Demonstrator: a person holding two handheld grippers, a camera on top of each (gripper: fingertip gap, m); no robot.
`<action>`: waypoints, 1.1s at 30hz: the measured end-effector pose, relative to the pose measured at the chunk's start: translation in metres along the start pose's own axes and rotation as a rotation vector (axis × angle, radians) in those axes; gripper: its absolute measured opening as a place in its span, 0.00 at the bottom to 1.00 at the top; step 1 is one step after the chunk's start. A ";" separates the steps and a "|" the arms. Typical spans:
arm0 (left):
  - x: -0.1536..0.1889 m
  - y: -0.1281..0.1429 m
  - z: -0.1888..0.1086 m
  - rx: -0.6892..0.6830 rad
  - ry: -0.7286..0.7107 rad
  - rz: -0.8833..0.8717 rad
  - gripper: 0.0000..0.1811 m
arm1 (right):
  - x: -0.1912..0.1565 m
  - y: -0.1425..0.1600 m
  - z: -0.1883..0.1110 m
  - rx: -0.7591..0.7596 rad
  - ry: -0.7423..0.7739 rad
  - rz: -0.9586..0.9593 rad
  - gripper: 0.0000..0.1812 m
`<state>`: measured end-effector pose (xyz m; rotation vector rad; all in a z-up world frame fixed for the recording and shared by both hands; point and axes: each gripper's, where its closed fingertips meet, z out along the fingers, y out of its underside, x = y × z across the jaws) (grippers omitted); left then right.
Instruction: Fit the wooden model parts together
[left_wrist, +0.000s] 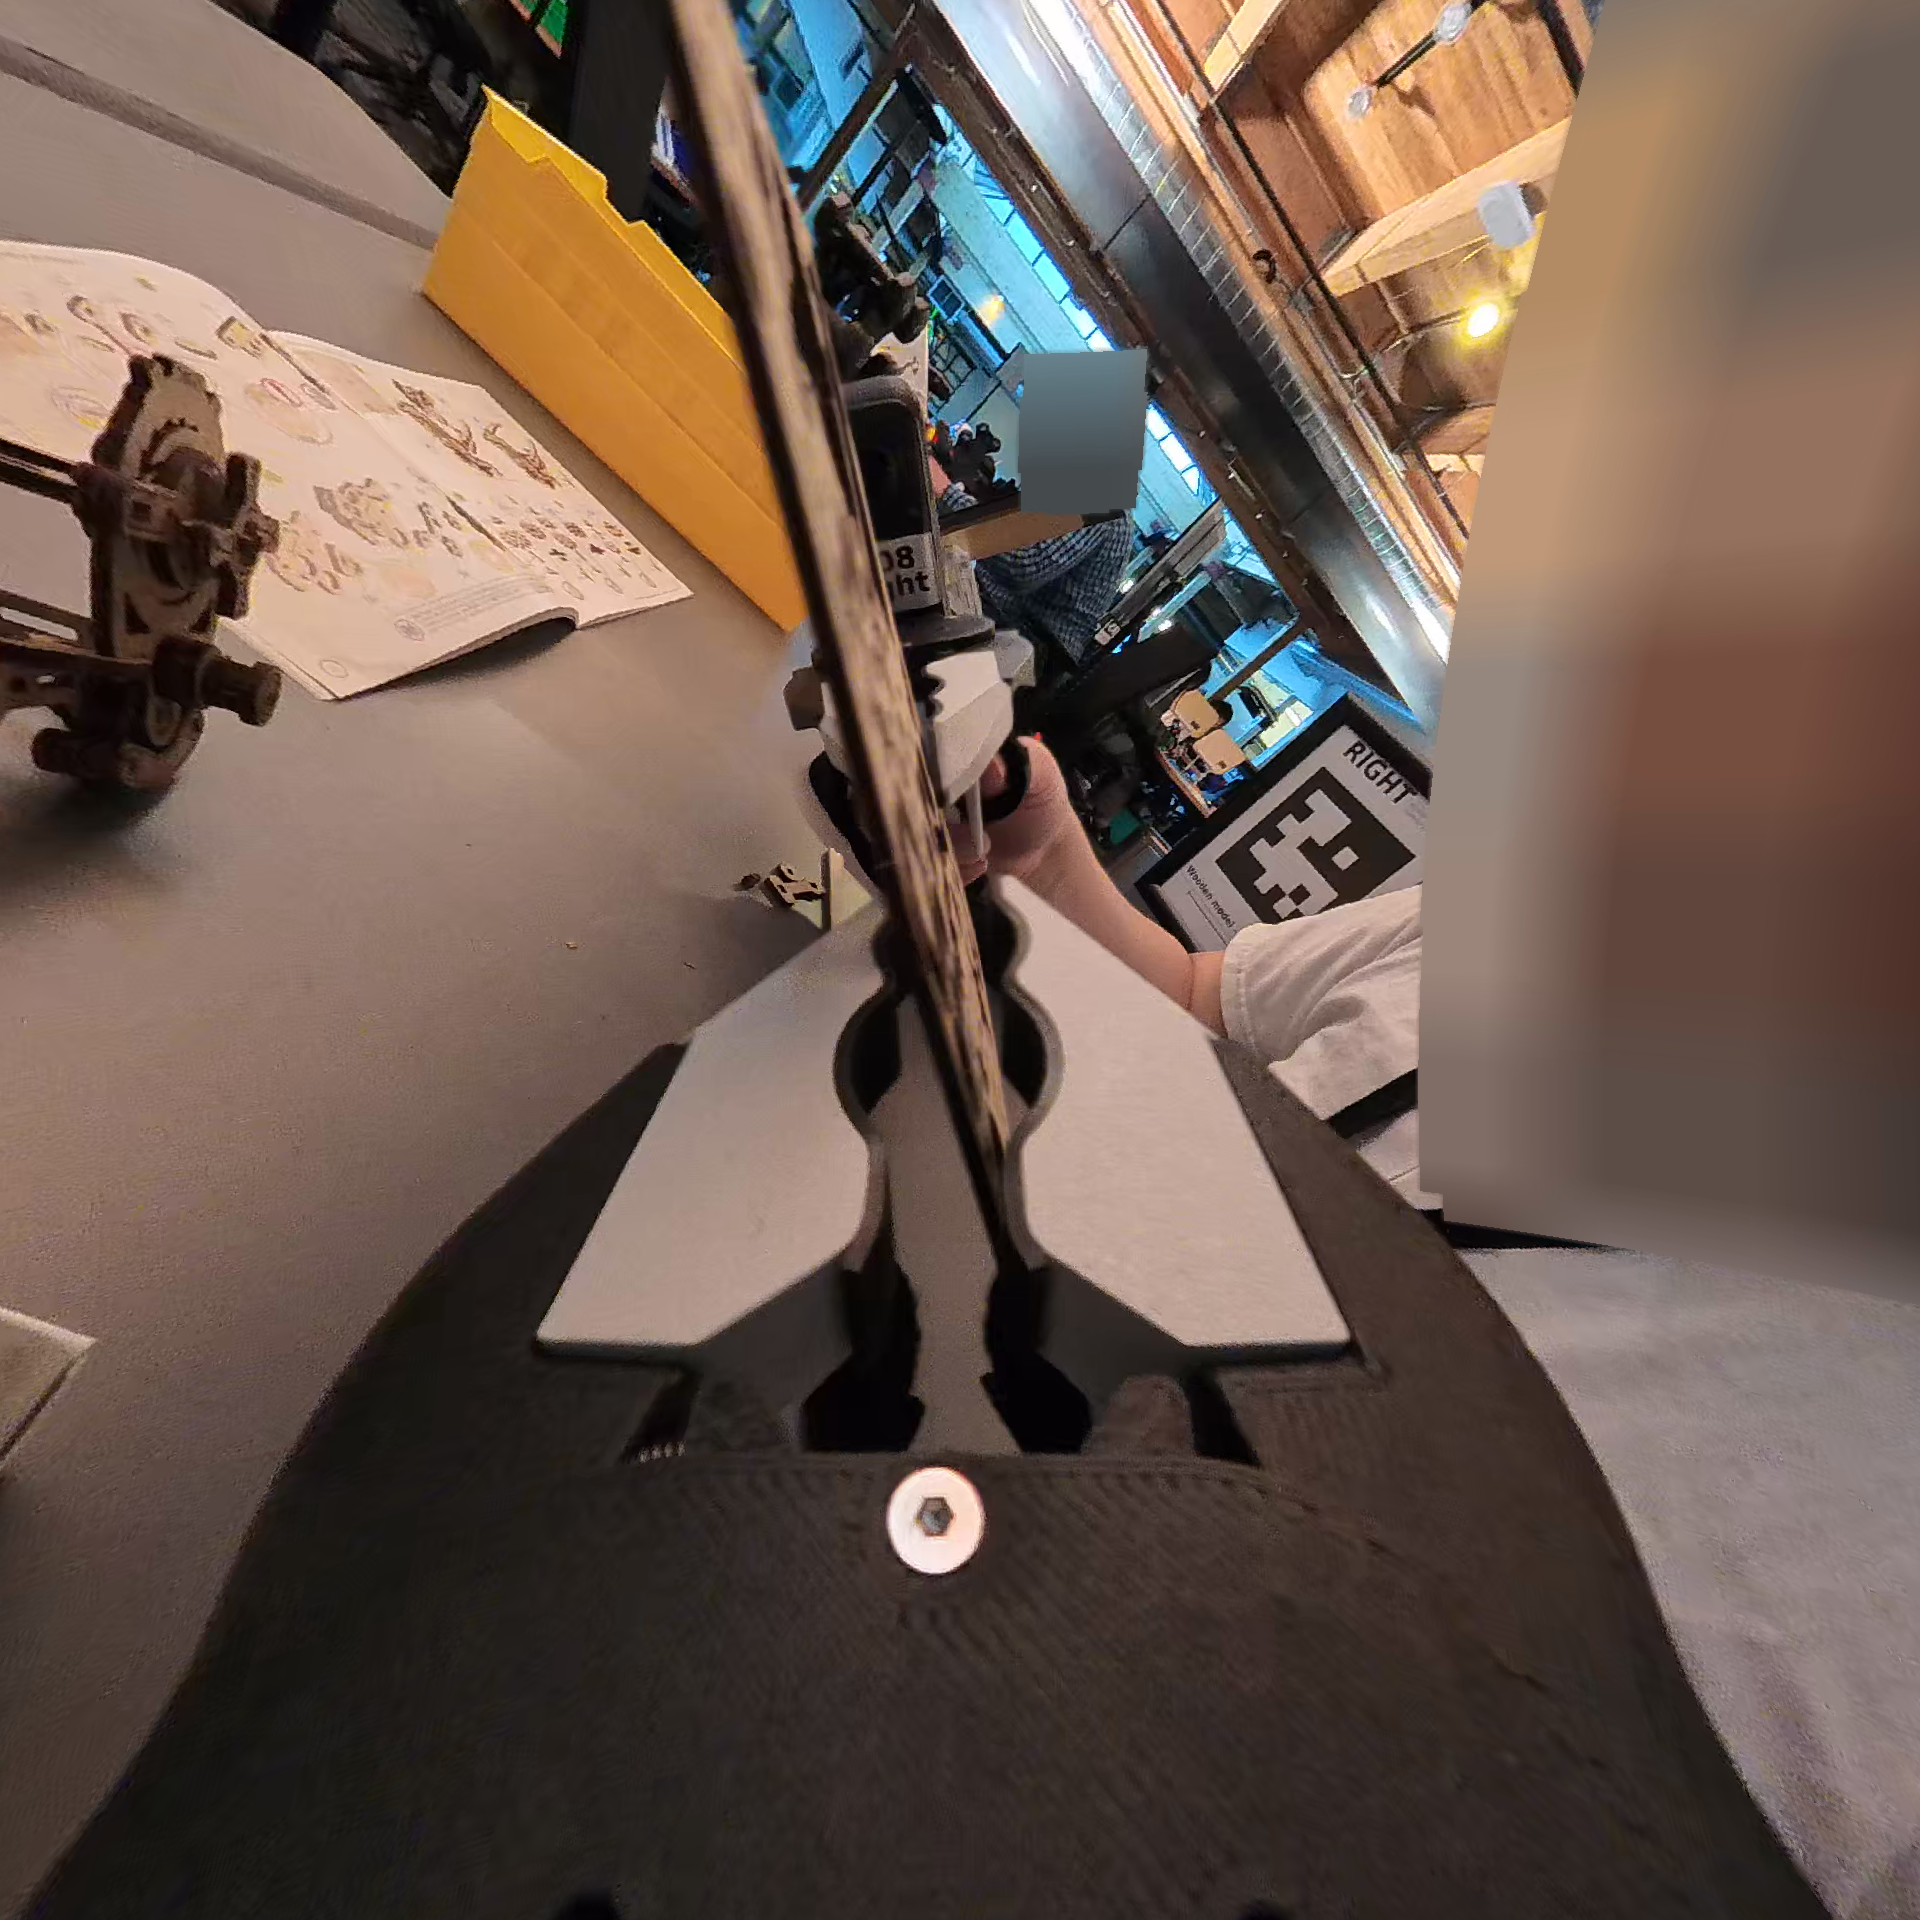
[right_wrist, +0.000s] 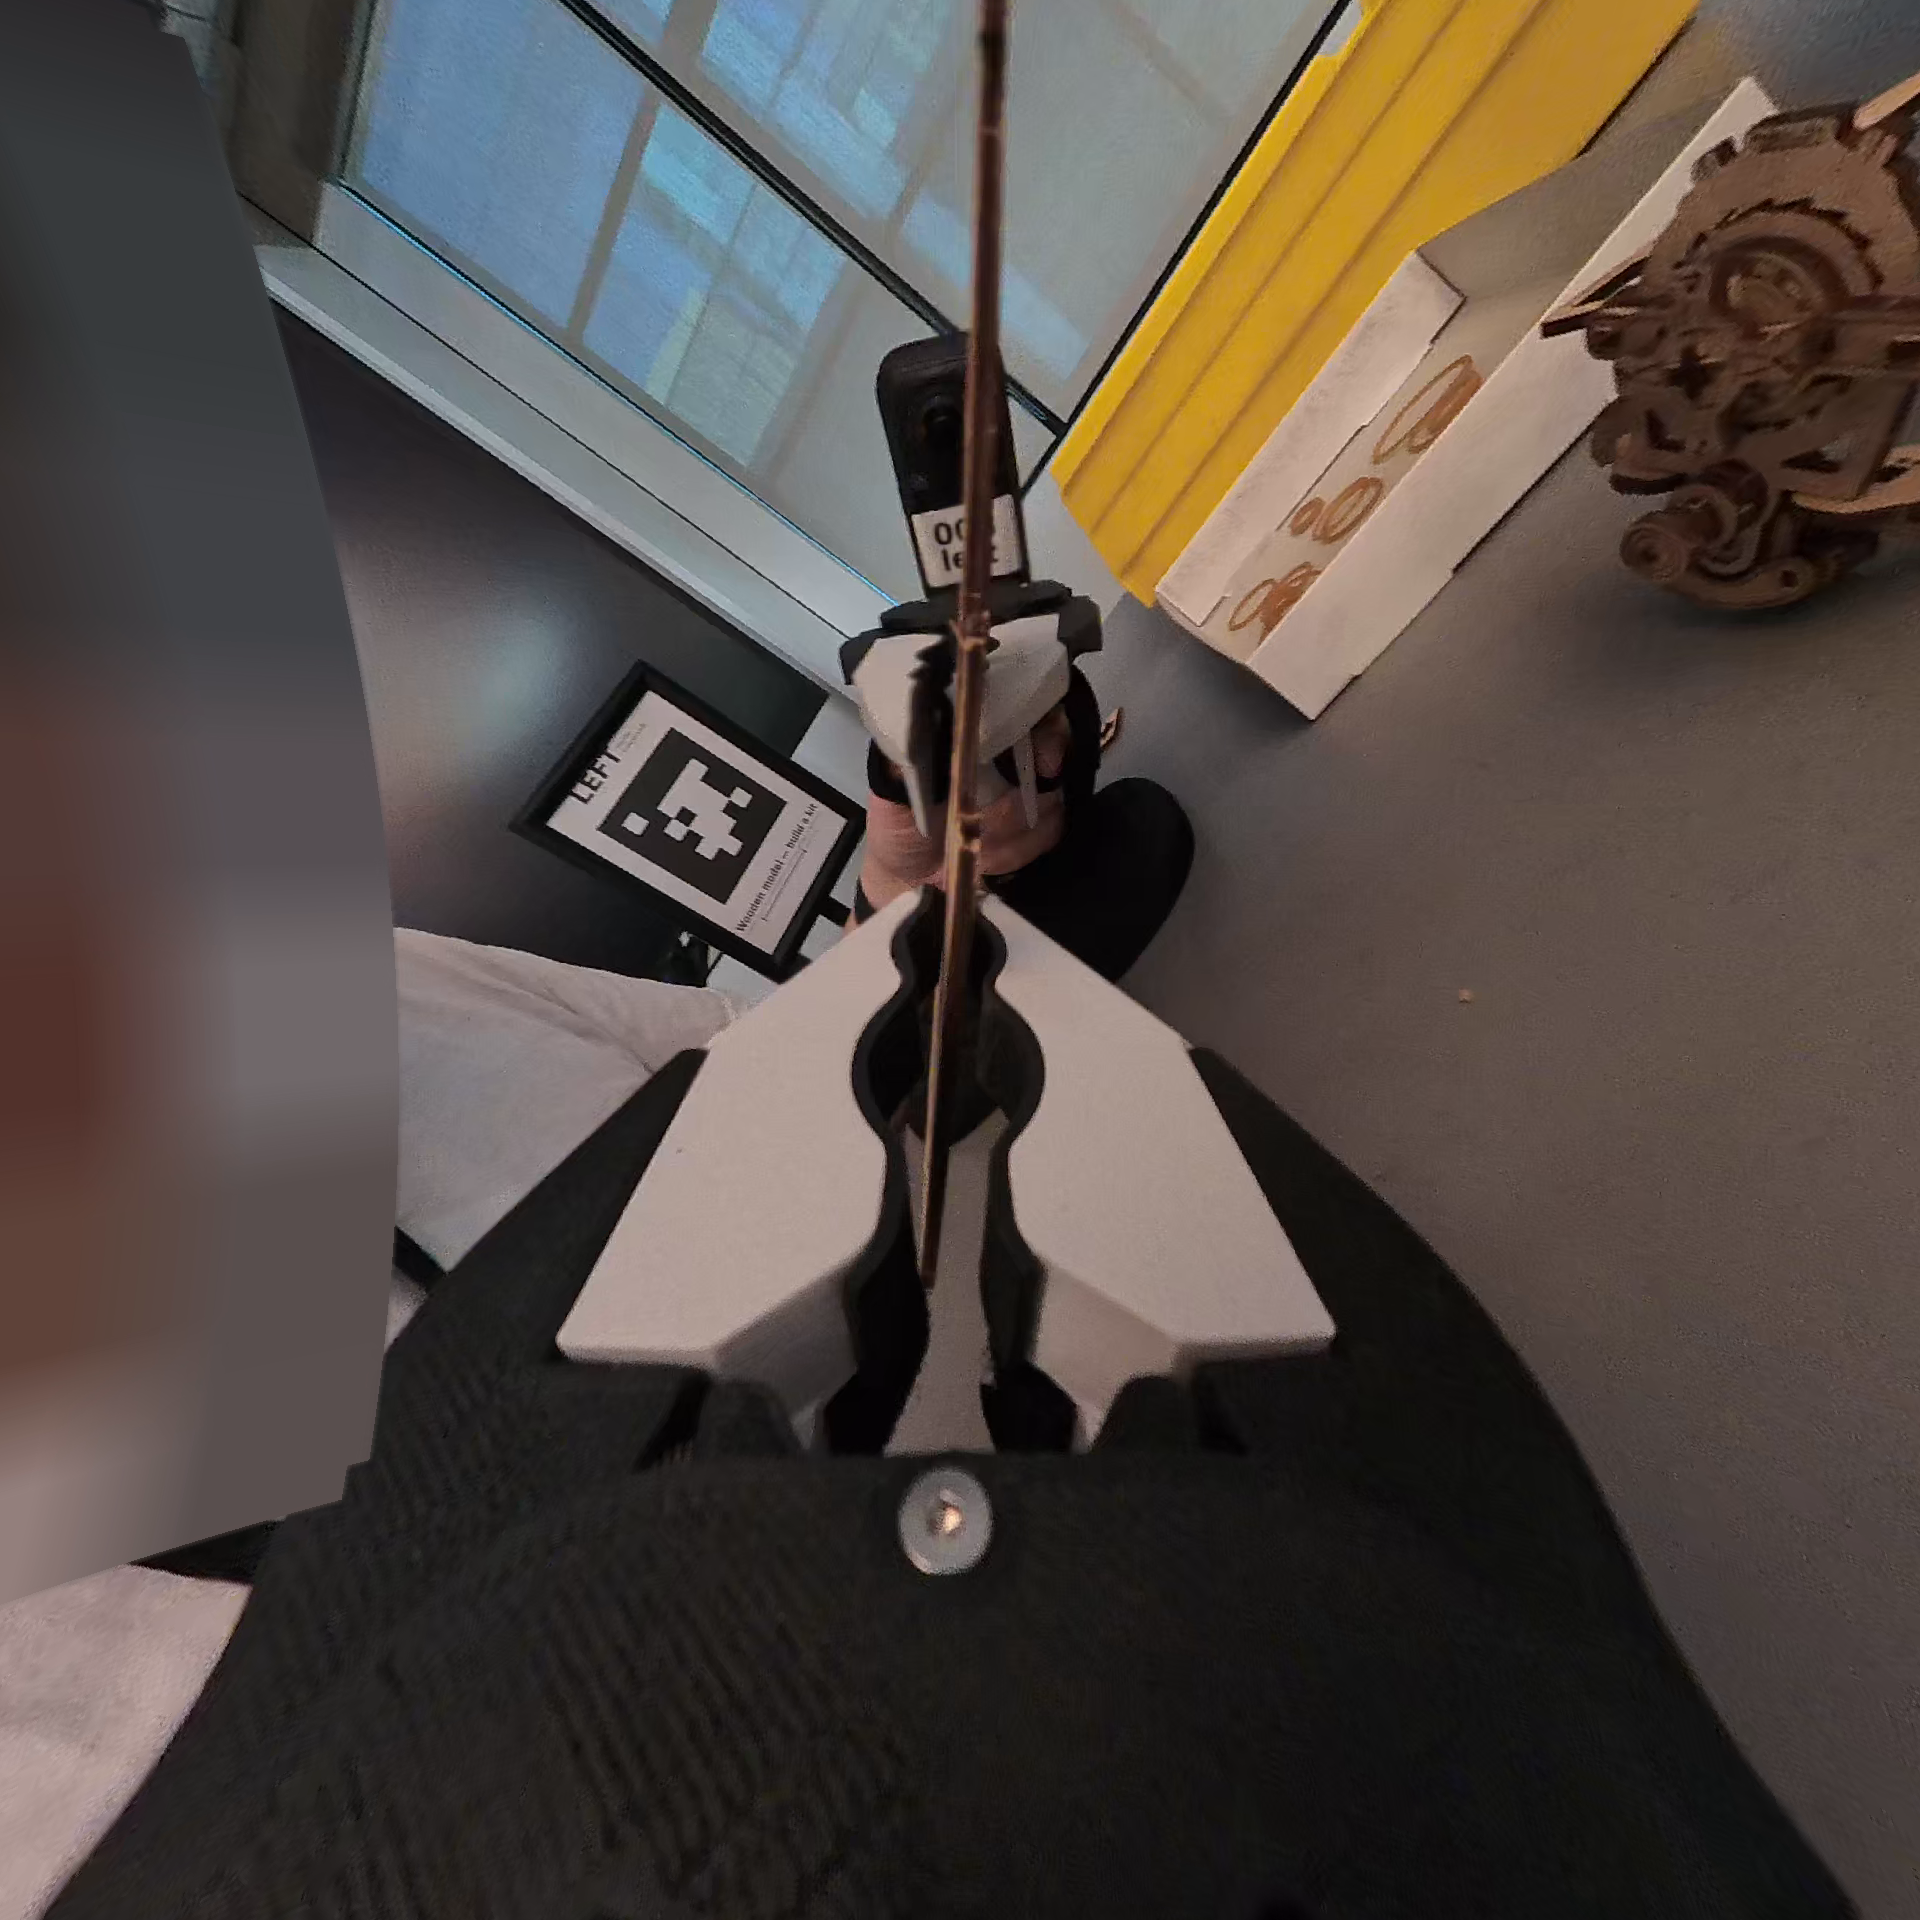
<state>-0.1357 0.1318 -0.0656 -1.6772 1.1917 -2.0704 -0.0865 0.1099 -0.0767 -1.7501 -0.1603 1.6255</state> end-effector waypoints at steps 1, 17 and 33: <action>0.000 0.000 0.000 -0.001 -0.003 -0.003 0.10 | 0.001 -0.001 0.000 0.002 0.011 -0.015 0.00; -0.018 0.021 0.013 -0.083 -0.073 -0.125 0.00 | 0.013 -0.008 -0.002 0.033 0.125 -0.088 0.21; -0.010 0.007 0.014 0.013 0.018 -0.203 0.05 | 0.008 0.014 0.016 -0.086 0.042 0.013 0.00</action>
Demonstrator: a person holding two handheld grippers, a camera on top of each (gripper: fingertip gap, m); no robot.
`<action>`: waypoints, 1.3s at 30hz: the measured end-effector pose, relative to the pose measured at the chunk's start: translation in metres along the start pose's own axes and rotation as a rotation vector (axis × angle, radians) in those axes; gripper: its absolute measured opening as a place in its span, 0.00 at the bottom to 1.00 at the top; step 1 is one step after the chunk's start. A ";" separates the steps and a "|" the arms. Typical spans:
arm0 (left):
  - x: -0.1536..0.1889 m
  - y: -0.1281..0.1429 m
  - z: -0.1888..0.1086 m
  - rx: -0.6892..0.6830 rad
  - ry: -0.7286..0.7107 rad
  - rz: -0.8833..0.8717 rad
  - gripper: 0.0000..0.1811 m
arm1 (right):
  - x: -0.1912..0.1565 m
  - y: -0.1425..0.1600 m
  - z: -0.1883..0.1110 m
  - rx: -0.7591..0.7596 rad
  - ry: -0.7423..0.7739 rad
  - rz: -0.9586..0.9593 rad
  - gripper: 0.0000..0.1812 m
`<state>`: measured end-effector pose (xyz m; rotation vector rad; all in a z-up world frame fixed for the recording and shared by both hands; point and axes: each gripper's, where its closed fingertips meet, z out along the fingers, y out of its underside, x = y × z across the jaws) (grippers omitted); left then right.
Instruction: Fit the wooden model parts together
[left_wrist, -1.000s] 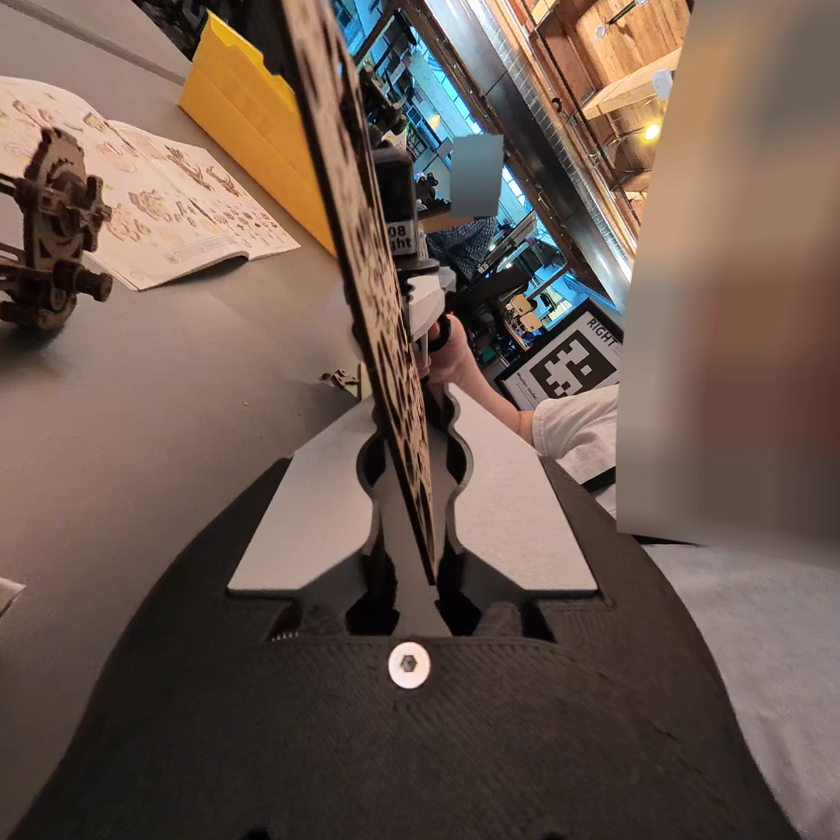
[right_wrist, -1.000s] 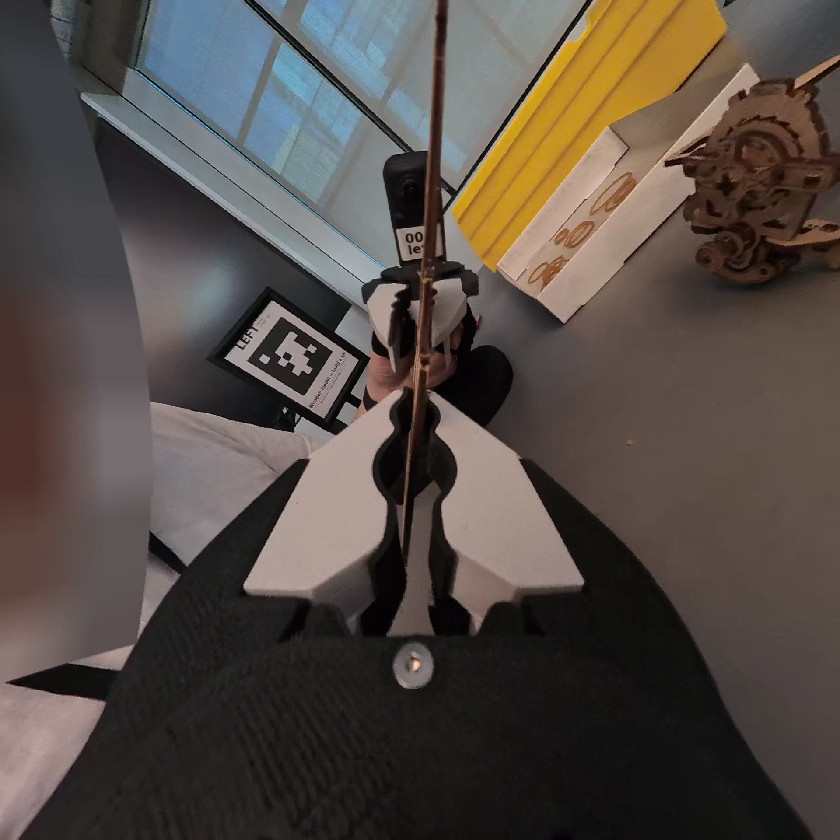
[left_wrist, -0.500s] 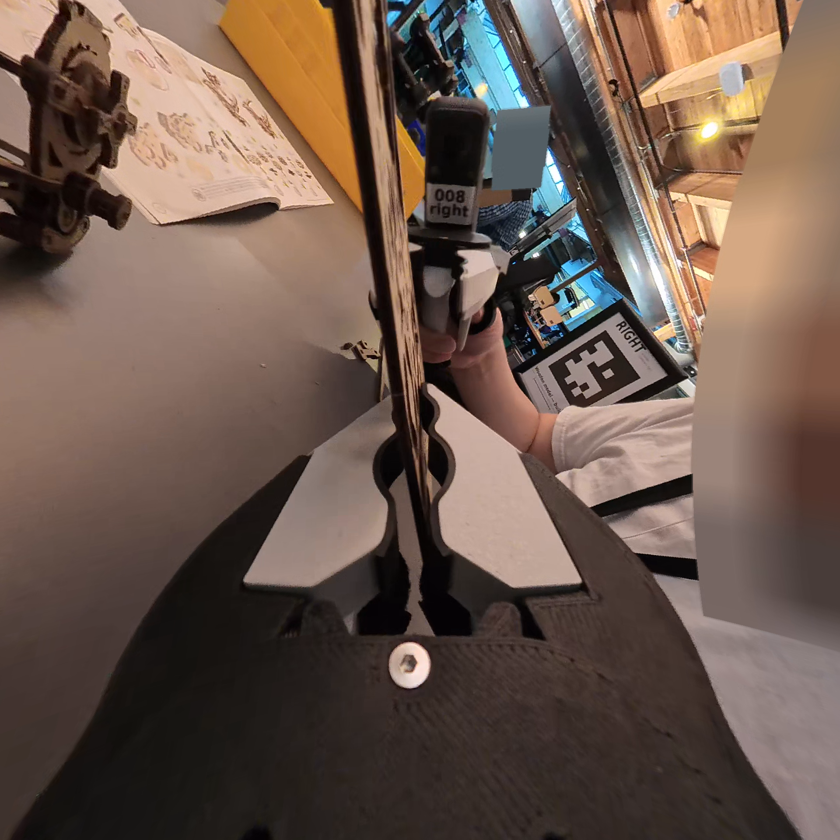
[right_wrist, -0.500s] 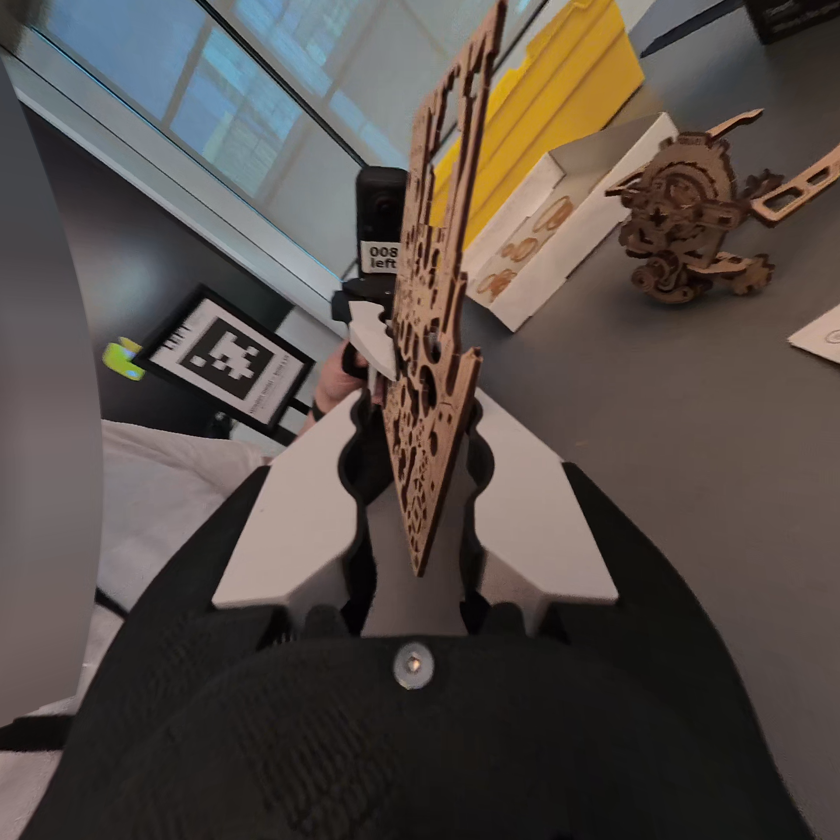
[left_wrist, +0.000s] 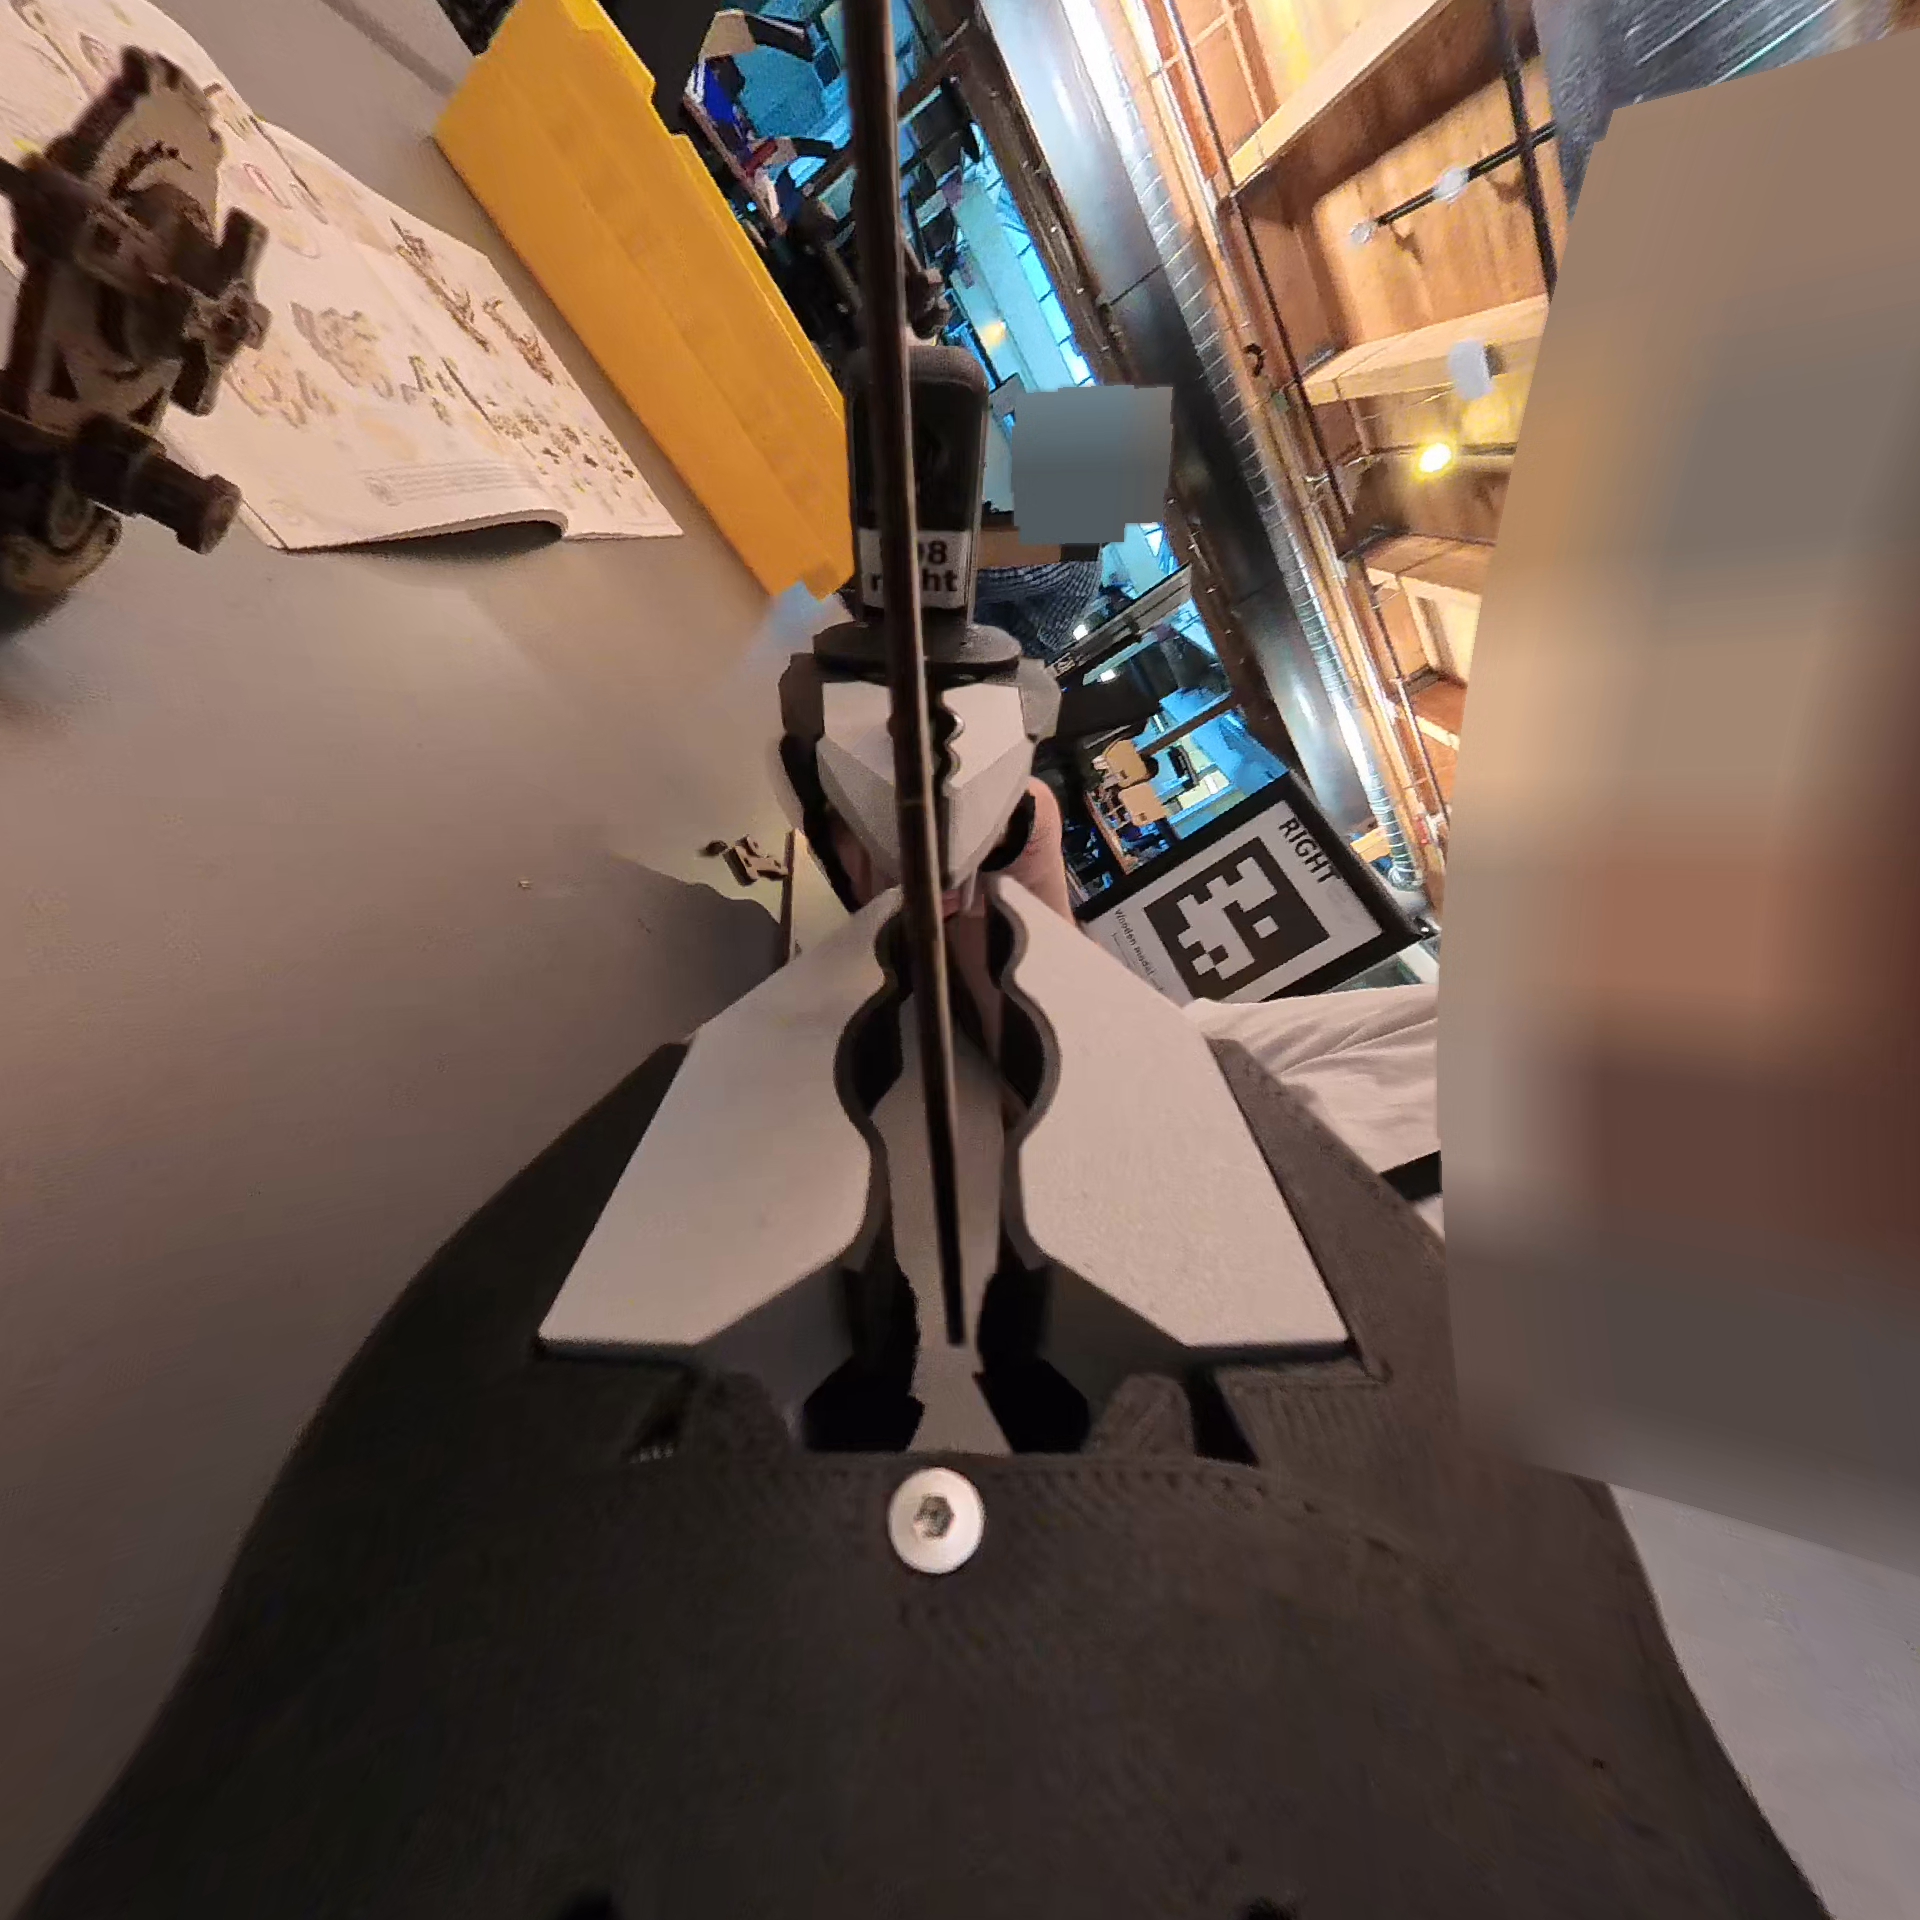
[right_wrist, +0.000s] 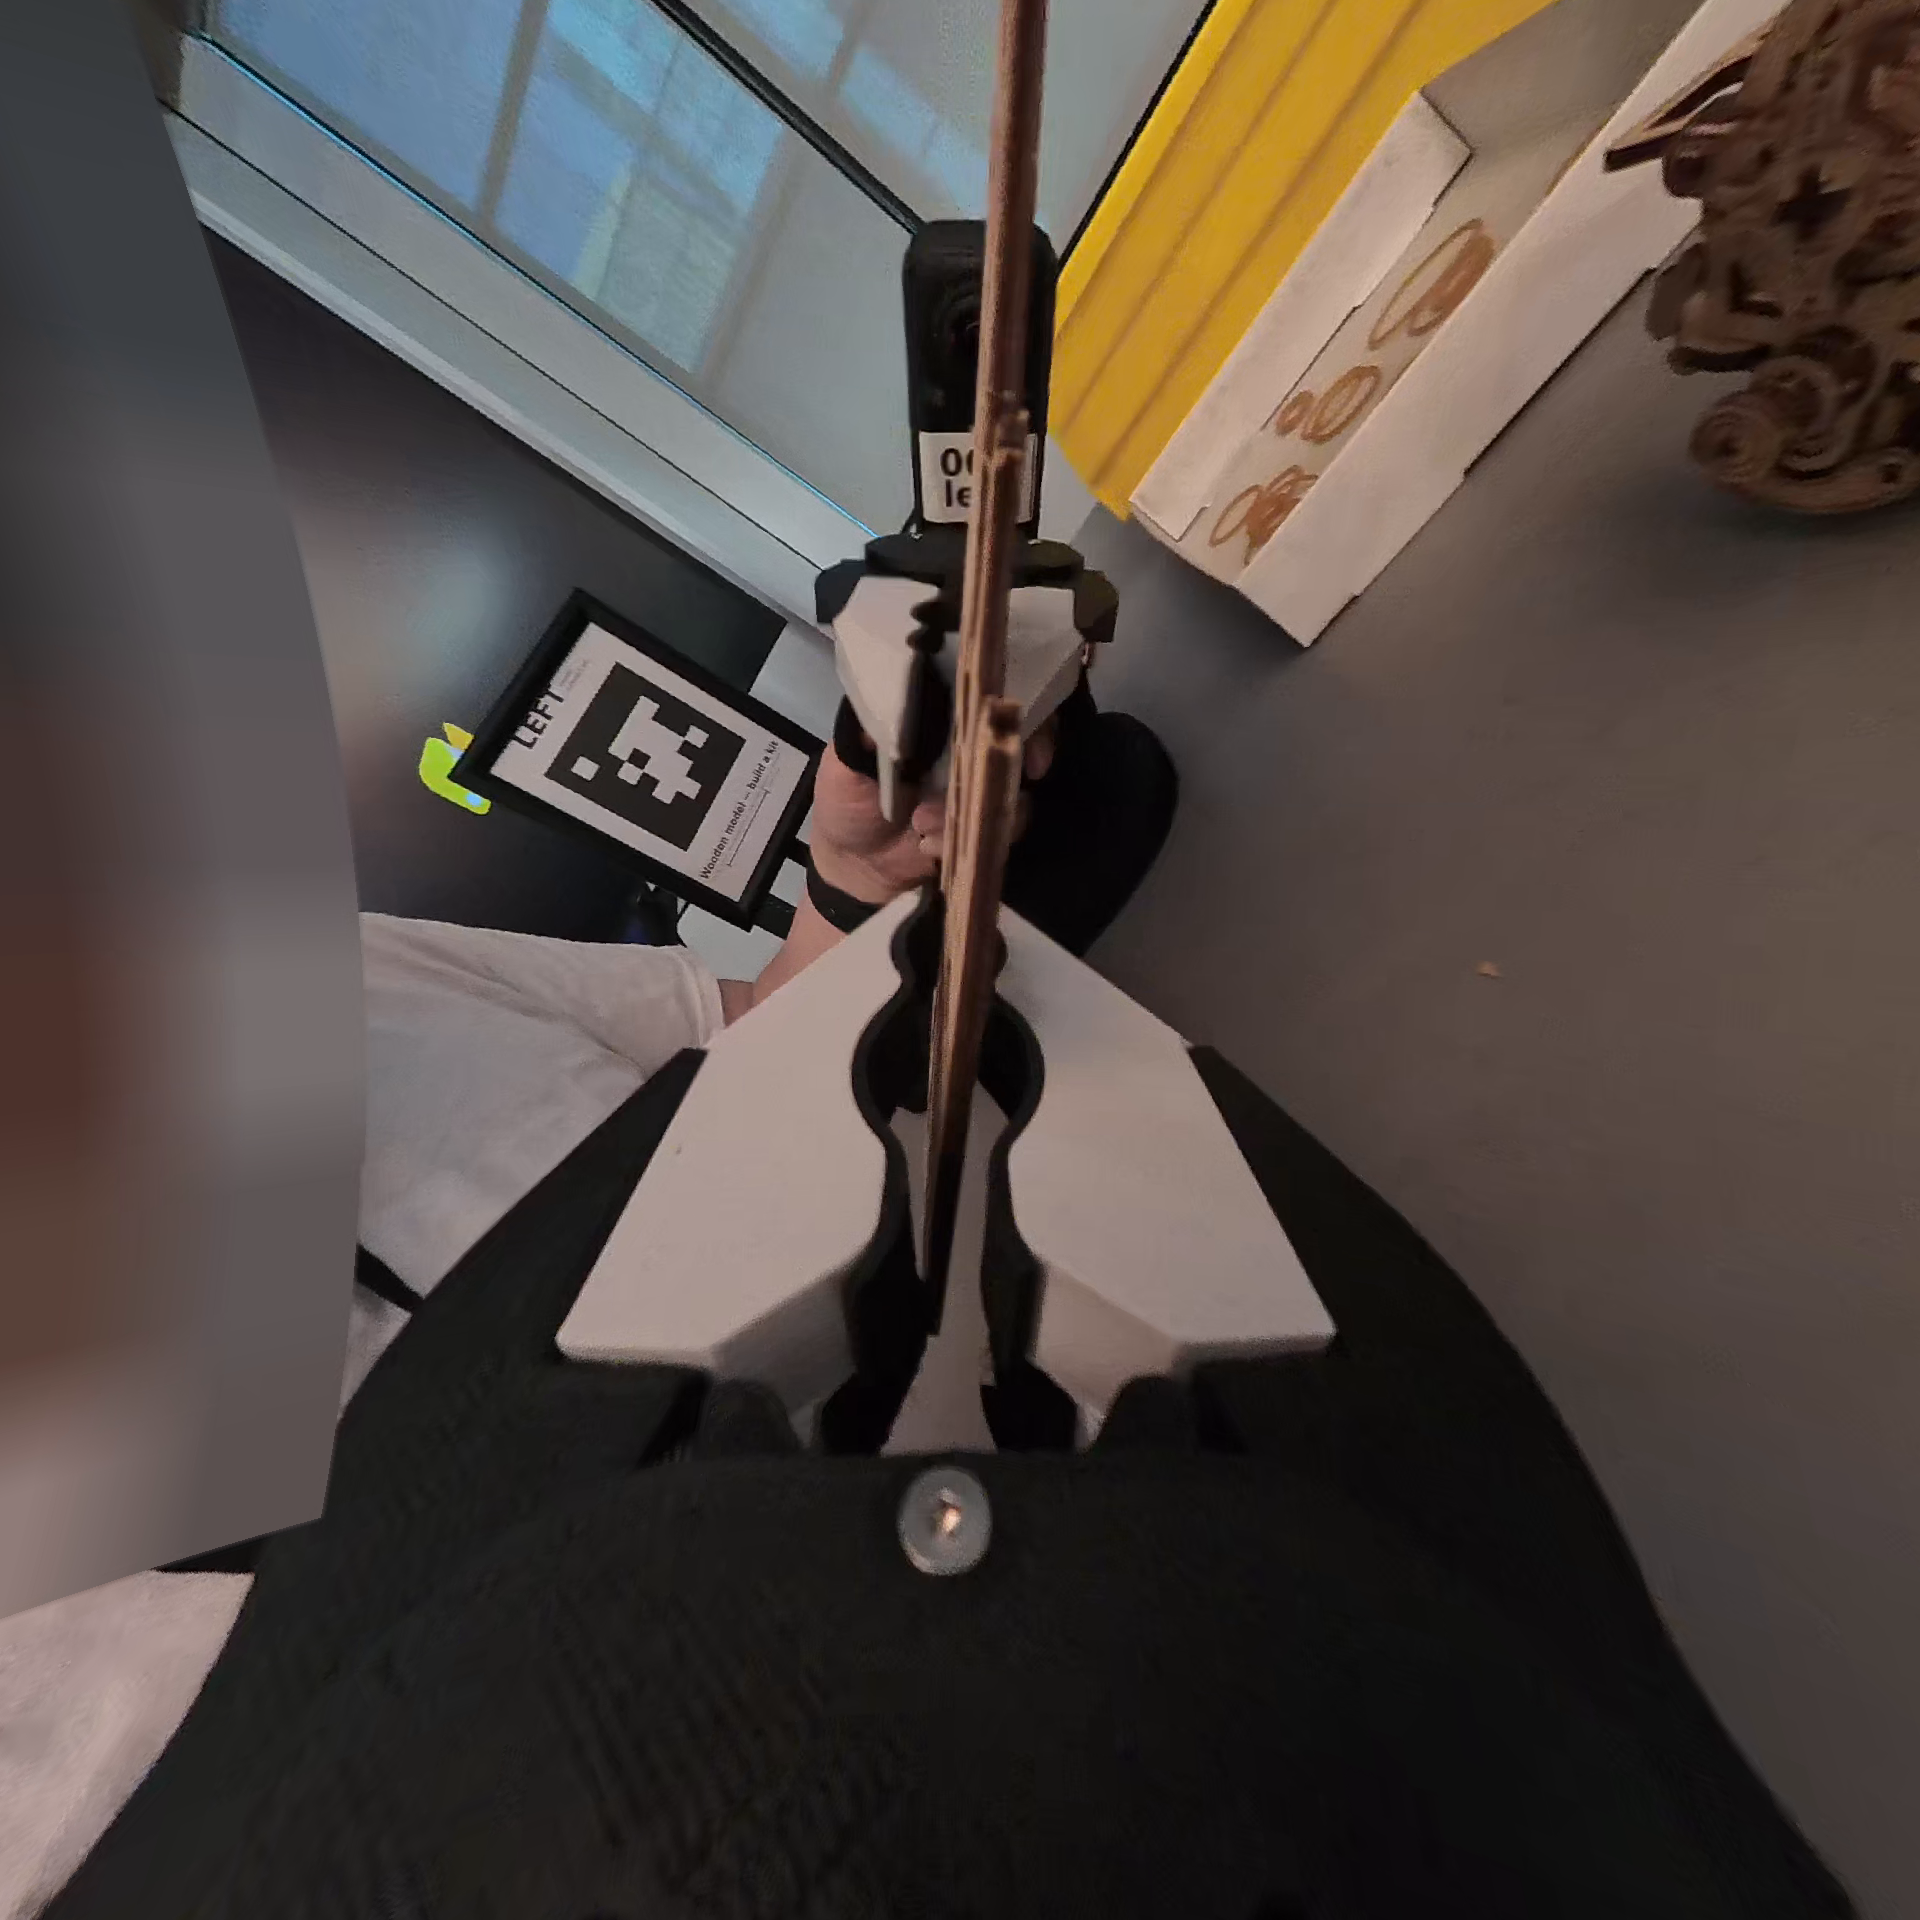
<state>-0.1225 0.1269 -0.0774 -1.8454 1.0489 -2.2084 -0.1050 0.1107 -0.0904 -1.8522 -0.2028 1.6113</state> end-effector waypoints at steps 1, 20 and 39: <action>0.001 -0.001 -0.002 0.003 0.005 -0.004 0.06 | -0.001 0.000 -0.002 -0.006 -0.003 -0.003 0.00; -0.005 -0.022 0.011 0.338 -0.201 0.072 0.00 | 0.006 -0.034 0.002 0.477 0.108 0.035 0.19; -0.005 -0.002 0.041 0.180 -0.138 0.081 0.01 | 0.000 -0.029 -0.008 0.432 0.047 0.001 0.00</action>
